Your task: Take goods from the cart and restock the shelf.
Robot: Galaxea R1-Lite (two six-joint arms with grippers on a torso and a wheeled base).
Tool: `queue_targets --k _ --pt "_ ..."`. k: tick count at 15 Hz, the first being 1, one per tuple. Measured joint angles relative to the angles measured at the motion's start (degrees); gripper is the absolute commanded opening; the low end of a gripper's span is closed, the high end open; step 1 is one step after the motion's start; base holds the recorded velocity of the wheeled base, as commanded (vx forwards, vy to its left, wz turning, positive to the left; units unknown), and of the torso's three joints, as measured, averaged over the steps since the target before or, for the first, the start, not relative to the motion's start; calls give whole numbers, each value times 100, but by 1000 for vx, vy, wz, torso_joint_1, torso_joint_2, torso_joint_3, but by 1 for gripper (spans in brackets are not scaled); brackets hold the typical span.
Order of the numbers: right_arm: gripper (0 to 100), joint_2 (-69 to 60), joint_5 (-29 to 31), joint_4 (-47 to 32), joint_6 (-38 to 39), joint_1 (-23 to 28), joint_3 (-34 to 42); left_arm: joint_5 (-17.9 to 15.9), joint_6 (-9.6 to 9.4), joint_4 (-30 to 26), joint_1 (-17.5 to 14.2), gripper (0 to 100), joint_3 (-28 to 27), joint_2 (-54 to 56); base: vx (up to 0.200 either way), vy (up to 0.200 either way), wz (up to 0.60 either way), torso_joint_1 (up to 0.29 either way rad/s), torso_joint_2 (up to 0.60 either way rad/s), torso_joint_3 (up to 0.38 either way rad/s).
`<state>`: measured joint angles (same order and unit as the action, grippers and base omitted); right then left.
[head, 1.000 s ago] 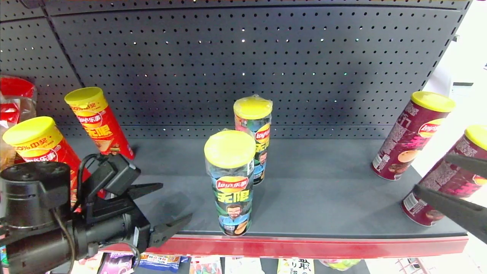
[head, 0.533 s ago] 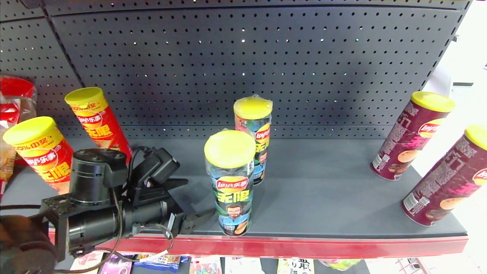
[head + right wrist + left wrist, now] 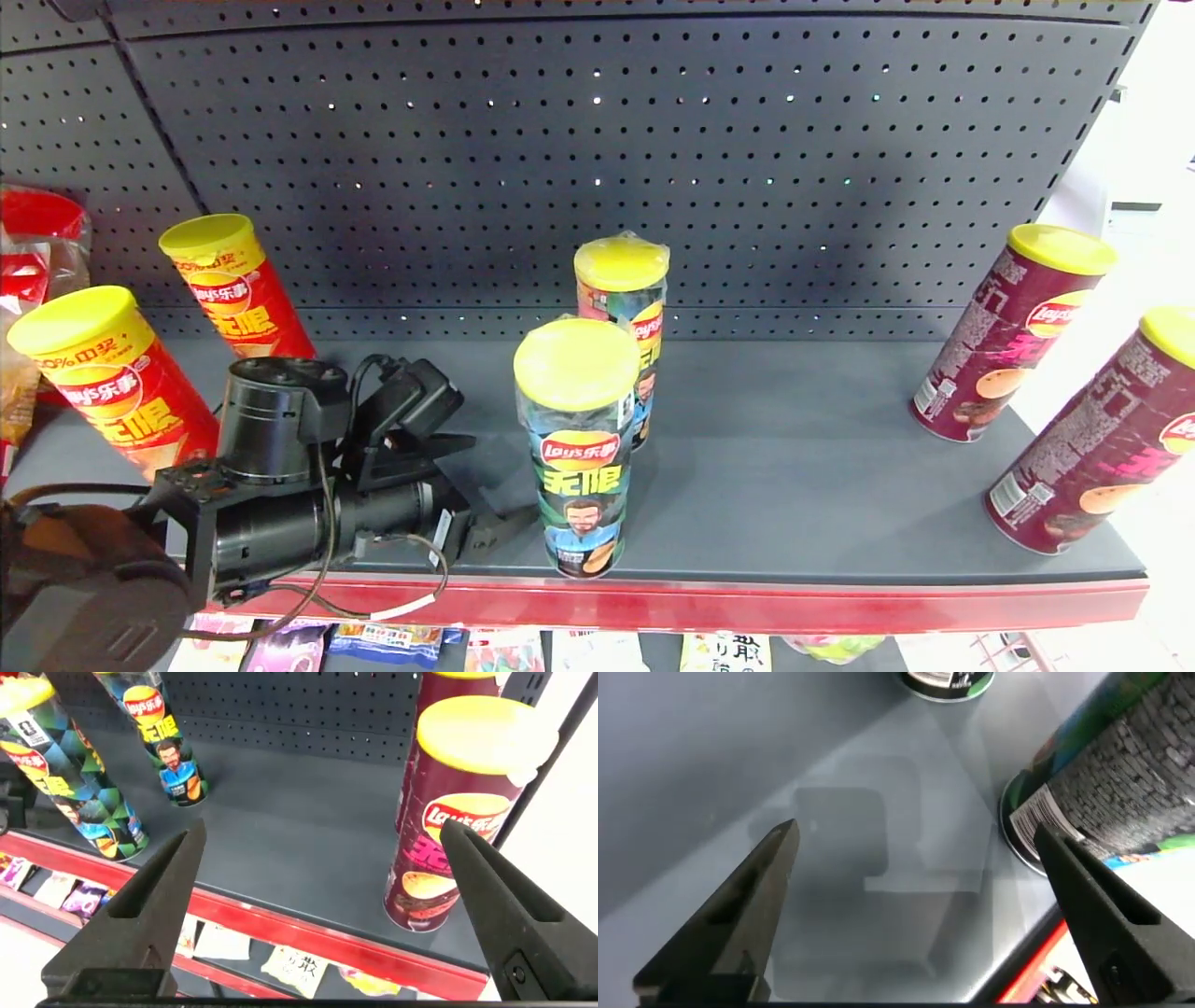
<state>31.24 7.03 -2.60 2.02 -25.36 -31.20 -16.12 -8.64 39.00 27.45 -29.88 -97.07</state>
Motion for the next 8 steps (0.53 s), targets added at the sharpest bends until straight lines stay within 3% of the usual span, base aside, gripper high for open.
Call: queue_targets --k 8 --pt "100 1 0 -2 0 -2 49 -6 5 0 134 100 -306 -256 0 0 0 0 0 0"
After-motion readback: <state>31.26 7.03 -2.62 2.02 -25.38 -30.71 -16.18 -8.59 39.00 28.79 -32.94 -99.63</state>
